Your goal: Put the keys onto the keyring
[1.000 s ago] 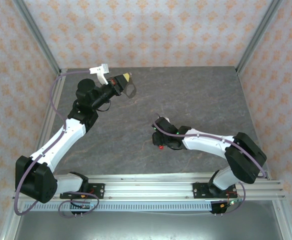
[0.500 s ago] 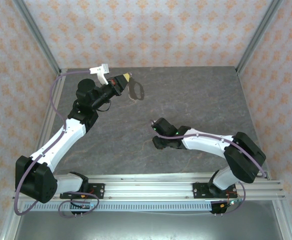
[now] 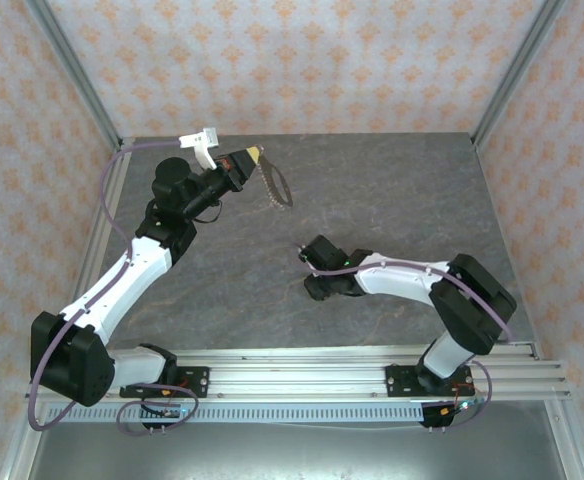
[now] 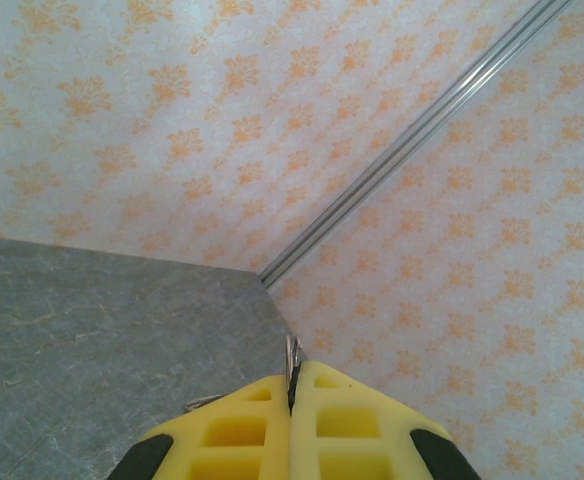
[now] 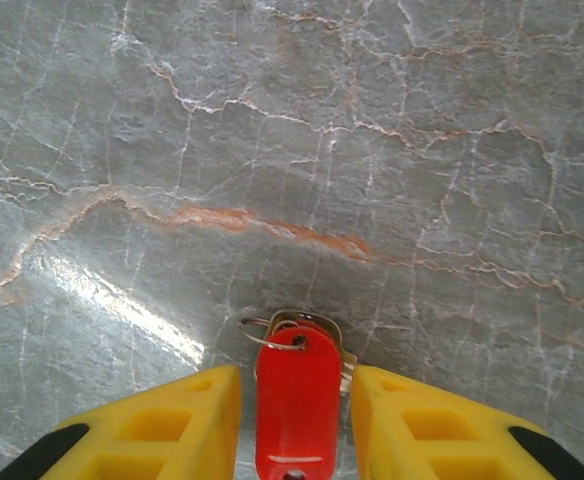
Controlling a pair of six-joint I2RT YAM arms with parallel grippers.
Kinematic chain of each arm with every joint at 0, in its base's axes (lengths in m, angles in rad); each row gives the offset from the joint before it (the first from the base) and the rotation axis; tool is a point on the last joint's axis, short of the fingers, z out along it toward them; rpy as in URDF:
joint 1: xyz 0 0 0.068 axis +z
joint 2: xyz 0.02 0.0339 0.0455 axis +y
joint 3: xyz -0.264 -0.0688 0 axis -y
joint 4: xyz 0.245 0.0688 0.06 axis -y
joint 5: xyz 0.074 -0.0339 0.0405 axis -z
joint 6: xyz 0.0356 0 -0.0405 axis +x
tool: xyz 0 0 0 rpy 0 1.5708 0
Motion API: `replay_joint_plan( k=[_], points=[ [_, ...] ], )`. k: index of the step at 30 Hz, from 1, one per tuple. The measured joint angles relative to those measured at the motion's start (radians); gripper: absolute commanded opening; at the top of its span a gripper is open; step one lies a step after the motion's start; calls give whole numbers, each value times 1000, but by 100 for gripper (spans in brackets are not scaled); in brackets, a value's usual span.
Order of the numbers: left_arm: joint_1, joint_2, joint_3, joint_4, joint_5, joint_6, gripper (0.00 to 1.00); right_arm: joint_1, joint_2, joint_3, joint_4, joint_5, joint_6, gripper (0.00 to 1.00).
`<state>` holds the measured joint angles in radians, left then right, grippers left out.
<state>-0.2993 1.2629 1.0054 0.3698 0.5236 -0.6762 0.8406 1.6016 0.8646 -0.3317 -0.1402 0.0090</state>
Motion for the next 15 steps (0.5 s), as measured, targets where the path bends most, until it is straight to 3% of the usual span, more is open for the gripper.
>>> replay_joint_plan(
  k=[8,15],
  points=[
    [0,0,0,0,0,0,0,0,28,20,5,-15,-12,26],
    [0,0,2,0,0,0,0,-1,46,35,11,-24,-20,11]
  ],
)
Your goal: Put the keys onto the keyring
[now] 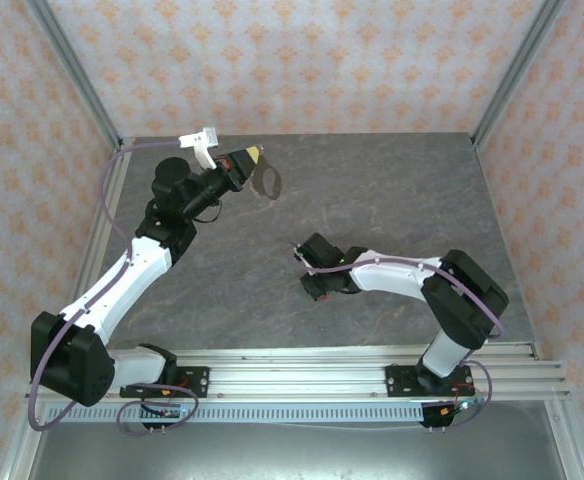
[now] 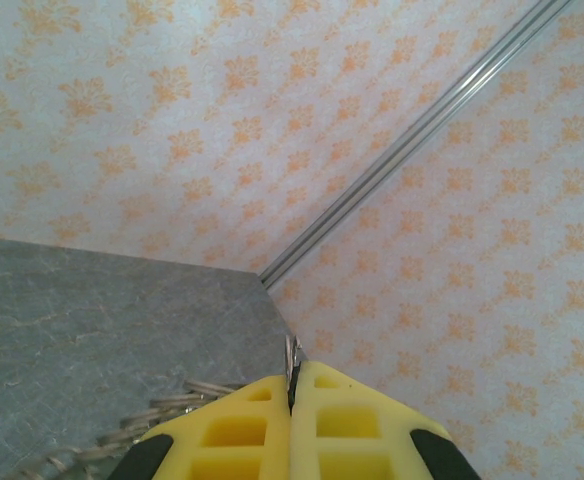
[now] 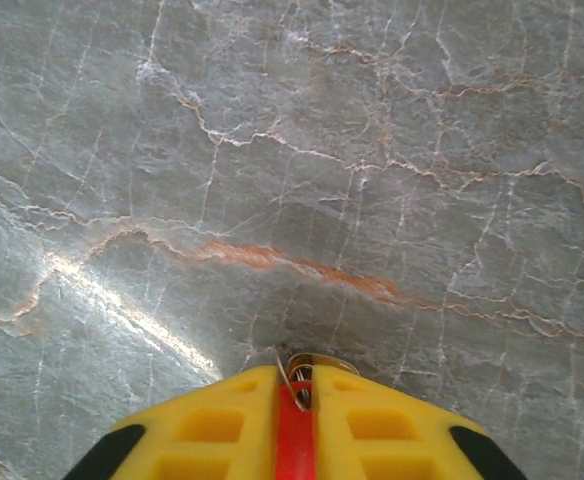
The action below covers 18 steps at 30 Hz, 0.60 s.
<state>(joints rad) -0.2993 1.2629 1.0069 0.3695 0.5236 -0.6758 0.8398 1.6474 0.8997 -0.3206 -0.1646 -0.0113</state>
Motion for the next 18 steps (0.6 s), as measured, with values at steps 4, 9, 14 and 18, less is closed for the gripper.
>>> replay_joint_plan(
  k=[4,9,14,18],
  points=[
    [0,0,0,0,0,0,0,-6,2,0,0,-16,-3,2],
    [0,0,0,-1,0,0,0,-30,2,0,2,-42,-1,0],
    [0,0,0,-2,0,0,0,-90,-24,-31,40,-94,20,0],
    [0,0,0,-4,0,0,0,-145,-67,-71,64,-143,45,0]
  ],
)
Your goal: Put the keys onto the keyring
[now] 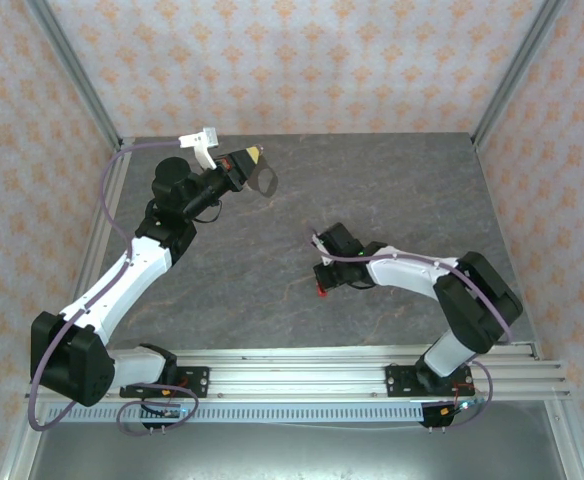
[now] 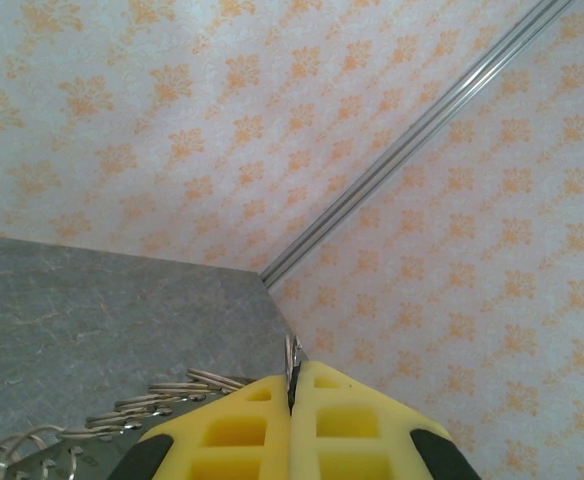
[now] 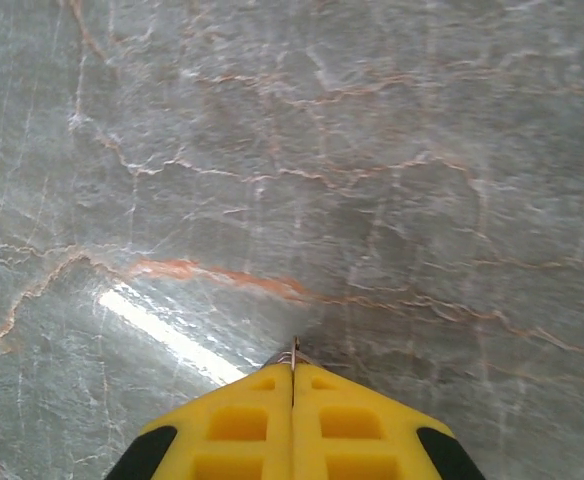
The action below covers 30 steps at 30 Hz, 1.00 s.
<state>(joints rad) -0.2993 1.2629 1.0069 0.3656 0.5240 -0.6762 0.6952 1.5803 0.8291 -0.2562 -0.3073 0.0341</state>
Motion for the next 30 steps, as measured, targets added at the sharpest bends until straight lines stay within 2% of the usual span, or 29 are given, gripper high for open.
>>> replay_joint_plan(
  k=[10,14,22,30],
  points=[
    [-2,0,0,0,0,0,0,-14,-4,-25,69,-55,51,0],
    [-2,0,0,-3,2,1,0,-56,-44,-89,113,-79,95,0],
    [-27,5,23,-34,38,35,0,-178,-324,-177,161,-113,202,0],
    [-115,76,144,-133,121,147,0,-239,-604,-148,128,-69,246,0]
  ],
)
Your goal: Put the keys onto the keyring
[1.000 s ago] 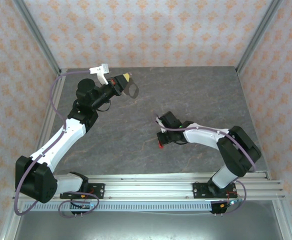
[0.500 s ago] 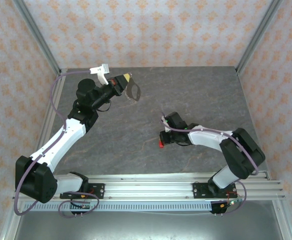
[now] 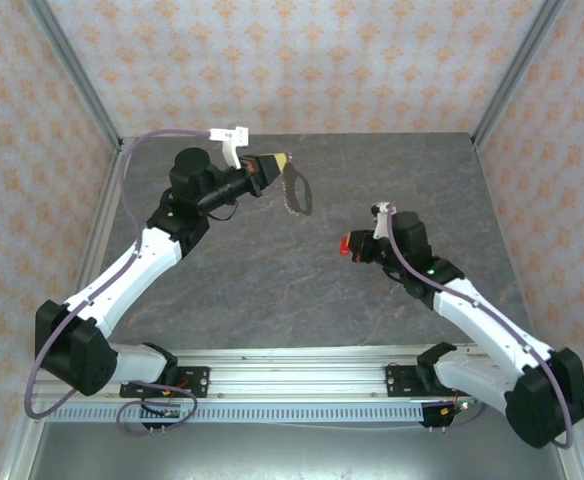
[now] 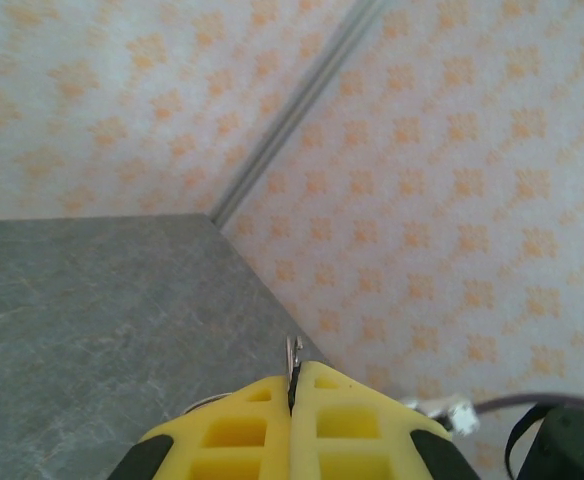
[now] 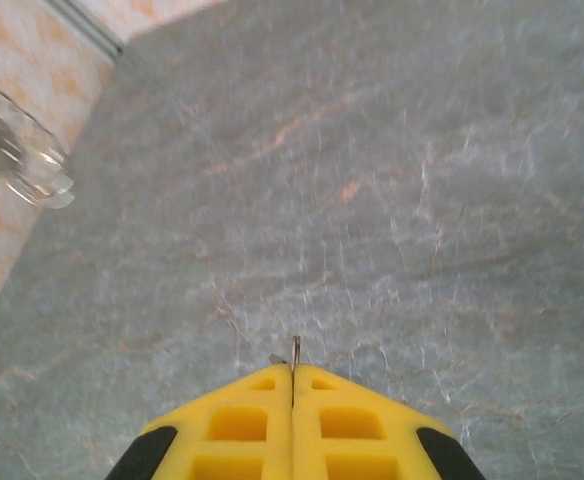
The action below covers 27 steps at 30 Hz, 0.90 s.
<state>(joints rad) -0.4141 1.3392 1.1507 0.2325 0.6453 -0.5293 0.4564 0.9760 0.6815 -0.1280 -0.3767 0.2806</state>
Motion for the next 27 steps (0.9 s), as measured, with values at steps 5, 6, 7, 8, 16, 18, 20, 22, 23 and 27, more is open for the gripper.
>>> replay_joint_plan(
  k=[5,6,7,8,16,18,20,22,23,27],
  points=[
    [-47,62,80,-65,60,59,0,-15,-81,81,-54,38,-8,0],
    [-57,73,95,-77,71,71,0,-16,-93,101,-66,44,-13,0],
    [-64,80,106,-90,77,83,0,-19,-101,116,-72,45,-19,0],
    [-74,89,121,-107,85,95,0,-21,-108,134,-80,47,-24,0],
    [-127,113,187,-202,108,192,0,-22,-122,215,-107,15,-88,0],
    [-130,116,193,-209,108,199,0,-22,-125,216,-107,-6,-100,0],
    [-134,118,195,-216,108,208,0,-22,-127,217,-108,-33,-106,0],
    [-137,119,195,-225,106,217,0,-22,-127,217,-107,-52,-109,0],
    [-143,119,195,-231,105,223,0,-22,-127,217,-107,-60,-109,0],
    [-162,120,197,-253,101,248,0,-22,-127,220,-107,-79,-109,0]
  ],
)
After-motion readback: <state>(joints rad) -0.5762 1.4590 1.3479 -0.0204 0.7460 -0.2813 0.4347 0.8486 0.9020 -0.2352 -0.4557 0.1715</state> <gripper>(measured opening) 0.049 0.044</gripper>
